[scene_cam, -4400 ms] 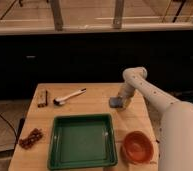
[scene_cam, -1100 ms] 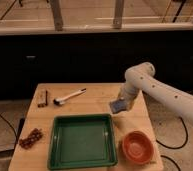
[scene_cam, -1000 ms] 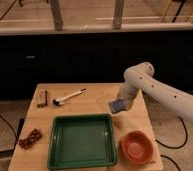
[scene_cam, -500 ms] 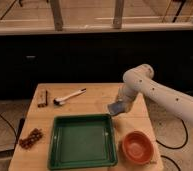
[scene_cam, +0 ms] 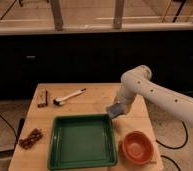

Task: Place sponge in tray

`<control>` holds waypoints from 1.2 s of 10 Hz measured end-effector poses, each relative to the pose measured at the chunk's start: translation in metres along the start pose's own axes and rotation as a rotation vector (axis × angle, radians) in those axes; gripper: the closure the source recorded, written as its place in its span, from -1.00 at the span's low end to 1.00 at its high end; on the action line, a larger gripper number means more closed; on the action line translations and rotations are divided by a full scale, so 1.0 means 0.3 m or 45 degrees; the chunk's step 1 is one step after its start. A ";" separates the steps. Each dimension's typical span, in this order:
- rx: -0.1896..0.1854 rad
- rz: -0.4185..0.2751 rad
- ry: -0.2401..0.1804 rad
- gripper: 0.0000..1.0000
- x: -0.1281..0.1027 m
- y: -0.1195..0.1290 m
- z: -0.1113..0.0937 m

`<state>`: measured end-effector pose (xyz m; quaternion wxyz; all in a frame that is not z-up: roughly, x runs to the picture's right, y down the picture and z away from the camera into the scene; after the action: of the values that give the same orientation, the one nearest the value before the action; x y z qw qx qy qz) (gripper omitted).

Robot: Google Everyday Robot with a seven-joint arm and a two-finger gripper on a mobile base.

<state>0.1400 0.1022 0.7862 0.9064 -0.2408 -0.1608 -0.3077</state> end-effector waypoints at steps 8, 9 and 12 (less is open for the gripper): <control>-0.021 -0.140 -0.030 1.00 -0.107 0.010 -0.004; -0.021 -0.150 -0.033 1.00 -0.113 0.011 -0.005; -0.027 -0.197 -0.046 1.00 -0.147 0.006 -0.008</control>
<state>0.1080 0.1233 0.7641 0.8743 -0.2426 -0.1920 -0.3741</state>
